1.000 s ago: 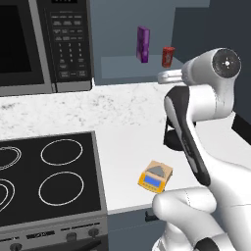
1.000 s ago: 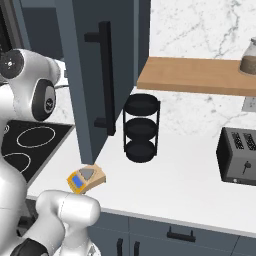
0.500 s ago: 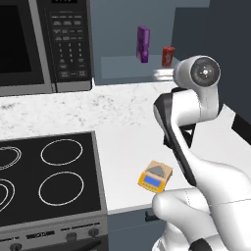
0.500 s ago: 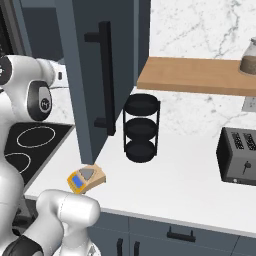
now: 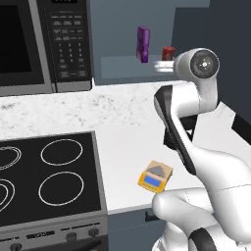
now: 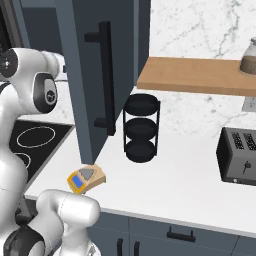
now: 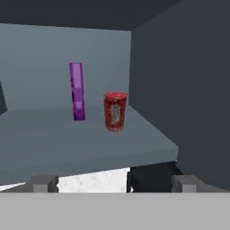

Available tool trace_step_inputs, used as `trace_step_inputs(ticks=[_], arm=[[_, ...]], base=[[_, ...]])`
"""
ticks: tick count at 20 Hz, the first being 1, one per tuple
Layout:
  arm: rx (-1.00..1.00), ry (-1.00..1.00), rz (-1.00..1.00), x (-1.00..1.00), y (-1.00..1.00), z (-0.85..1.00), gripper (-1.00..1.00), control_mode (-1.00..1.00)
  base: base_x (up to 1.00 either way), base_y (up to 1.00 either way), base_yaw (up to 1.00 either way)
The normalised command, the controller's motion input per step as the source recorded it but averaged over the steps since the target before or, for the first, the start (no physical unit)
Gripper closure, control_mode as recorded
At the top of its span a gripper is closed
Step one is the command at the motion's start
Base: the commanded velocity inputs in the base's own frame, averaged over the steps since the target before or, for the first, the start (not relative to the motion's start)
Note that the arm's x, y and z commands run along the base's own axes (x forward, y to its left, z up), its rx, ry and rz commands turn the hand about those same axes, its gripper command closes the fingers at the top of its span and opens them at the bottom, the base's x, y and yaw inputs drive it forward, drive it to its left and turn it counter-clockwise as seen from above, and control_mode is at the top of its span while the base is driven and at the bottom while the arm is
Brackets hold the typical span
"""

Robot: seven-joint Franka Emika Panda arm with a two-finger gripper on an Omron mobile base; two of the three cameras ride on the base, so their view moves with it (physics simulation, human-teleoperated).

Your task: Pick the yogurt and place it on the digital scale for weighing, and close the cabinet.

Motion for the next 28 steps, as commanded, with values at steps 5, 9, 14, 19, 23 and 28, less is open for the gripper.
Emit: trace_step_inputs(ticks=[5,9,14,19,23,28], arm=[[0.0,-0.03,0.0,0.47,-0.01,0.0,-1.0,-1.0],[0.0,-0.04,0.0,0.32,-0.04,0.0,-1.0,-1.0],[0.0,-0.02,0.0,0.29,-0.11,0.0,-1.0,-1.0],[0.0,0.0,0.0,0.35,-0.1,0.0,-1.0,-1.0],[0.0,0.0,0.0,0.39,0.0,0.0,-1.0,-1.0],[0.0,0.0,0.0,0.34,0.0,0.0,-1.0,-1.0]], base=[[0.0,0.0,0.0],[0.0,0.0,0.0],[0.0,0.0,0.0],[0.0,0.0,0.0],[0.0,0.0,0.0],[0.0,0.0,0.0]])
